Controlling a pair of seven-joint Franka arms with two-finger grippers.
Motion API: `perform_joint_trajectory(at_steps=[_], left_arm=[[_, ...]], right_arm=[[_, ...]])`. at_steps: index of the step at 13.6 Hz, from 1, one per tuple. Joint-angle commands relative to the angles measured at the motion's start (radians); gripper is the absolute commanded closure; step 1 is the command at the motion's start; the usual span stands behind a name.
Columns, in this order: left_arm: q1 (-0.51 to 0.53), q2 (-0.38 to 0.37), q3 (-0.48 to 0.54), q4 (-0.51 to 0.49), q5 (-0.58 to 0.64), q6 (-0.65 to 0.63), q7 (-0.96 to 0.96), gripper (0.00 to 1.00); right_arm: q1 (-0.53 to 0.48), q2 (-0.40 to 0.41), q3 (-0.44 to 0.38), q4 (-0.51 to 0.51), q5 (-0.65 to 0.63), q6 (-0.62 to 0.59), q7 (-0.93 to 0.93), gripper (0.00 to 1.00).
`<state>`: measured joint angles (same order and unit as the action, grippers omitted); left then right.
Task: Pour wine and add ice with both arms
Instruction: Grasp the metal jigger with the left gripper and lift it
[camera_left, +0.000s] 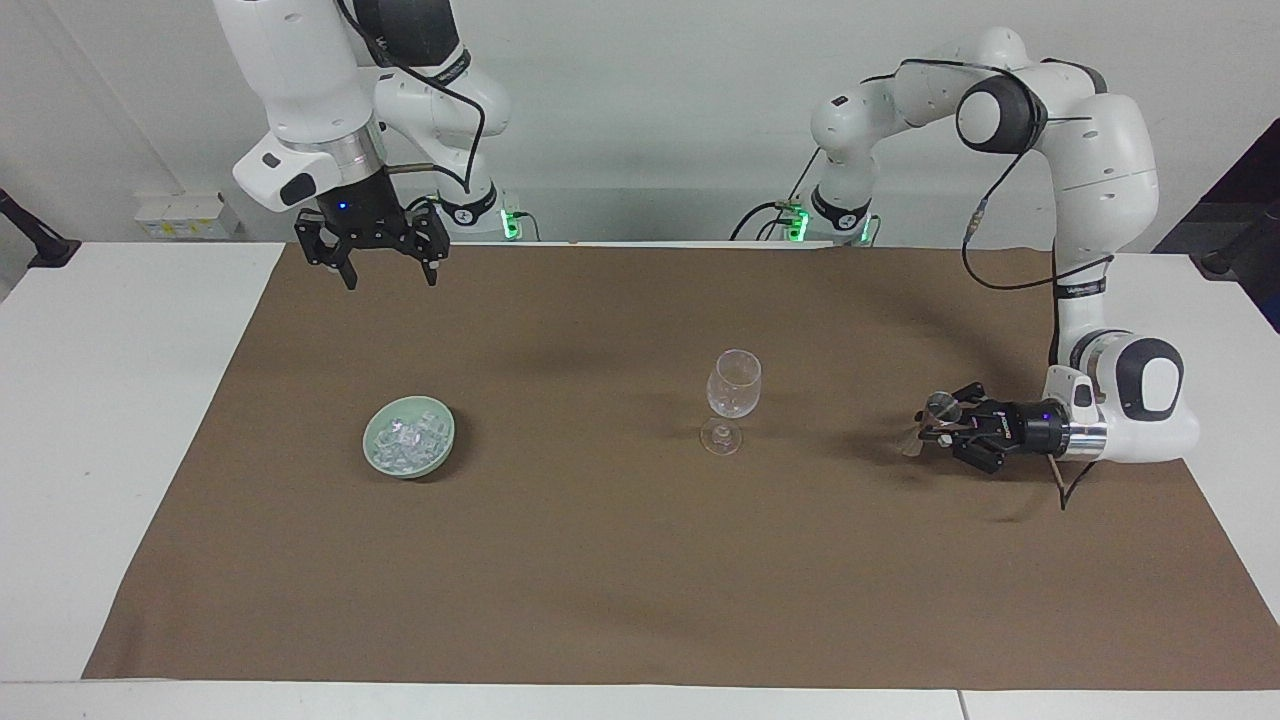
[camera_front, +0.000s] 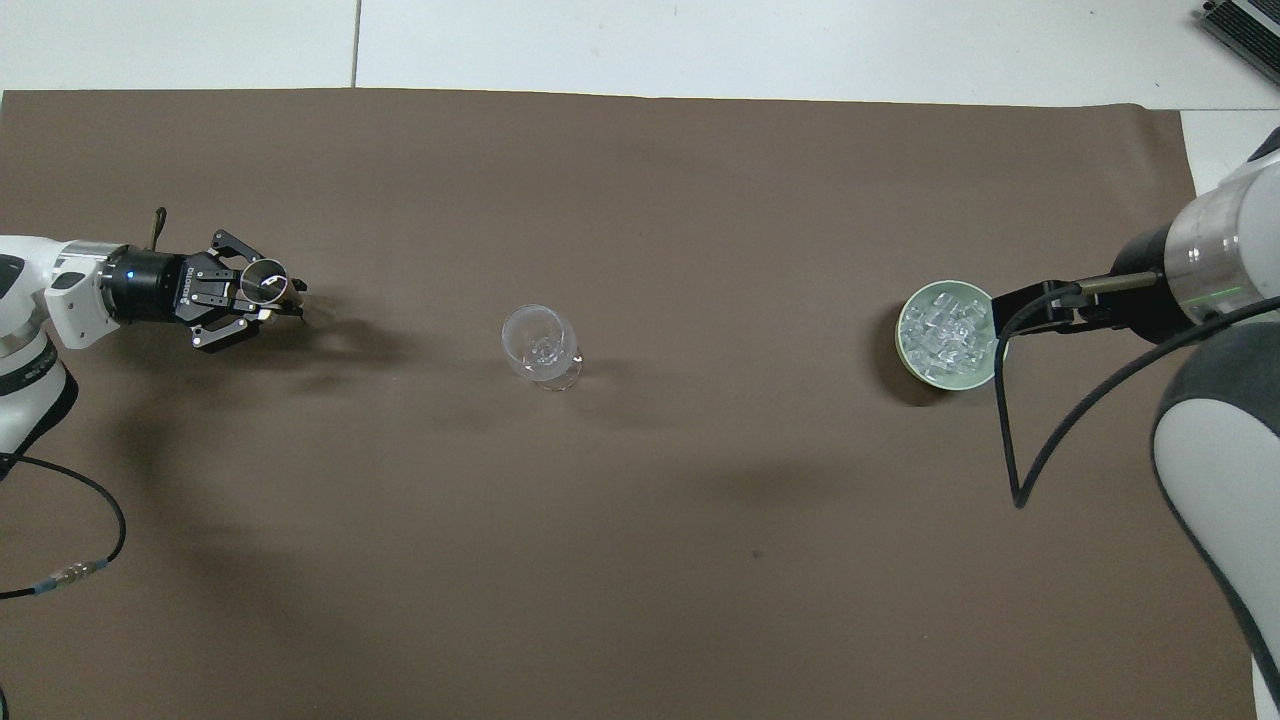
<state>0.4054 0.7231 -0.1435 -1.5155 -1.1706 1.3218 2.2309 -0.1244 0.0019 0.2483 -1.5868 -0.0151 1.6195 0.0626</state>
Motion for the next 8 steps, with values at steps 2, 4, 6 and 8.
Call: perform_joint_trajectory(at_steps=[2, 4, 6, 8], left_arm=[[-0.063, -0.146, 0.019, -0.081, -0.027, 0.037, -0.052, 0.96], [-0.100, -0.189, 0.021, -0.084, -0.027, 0.062, -0.083, 0.96], [-0.138, -0.223, 0.022, -0.091, -0.027, 0.089, -0.085, 0.96], [-0.181, -0.243, 0.024, -0.097, -0.027, 0.109, -0.085, 0.96]], right_arm=[[-0.021, -0.007, 0.008, -0.005, 0.021, 0.014, -0.027, 0.00], [-0.021, -0.007, 0.008, -0.005, 0.021, 0.014, -0.027, 0.00], [-0.021, -0.007, 0.008, -0.005, 0.021, 0.014, -0.027, 0.00], [-0.021, -0.007, 0.008, -0.005, 0.021, 0.014, -0.027, 0.00]])
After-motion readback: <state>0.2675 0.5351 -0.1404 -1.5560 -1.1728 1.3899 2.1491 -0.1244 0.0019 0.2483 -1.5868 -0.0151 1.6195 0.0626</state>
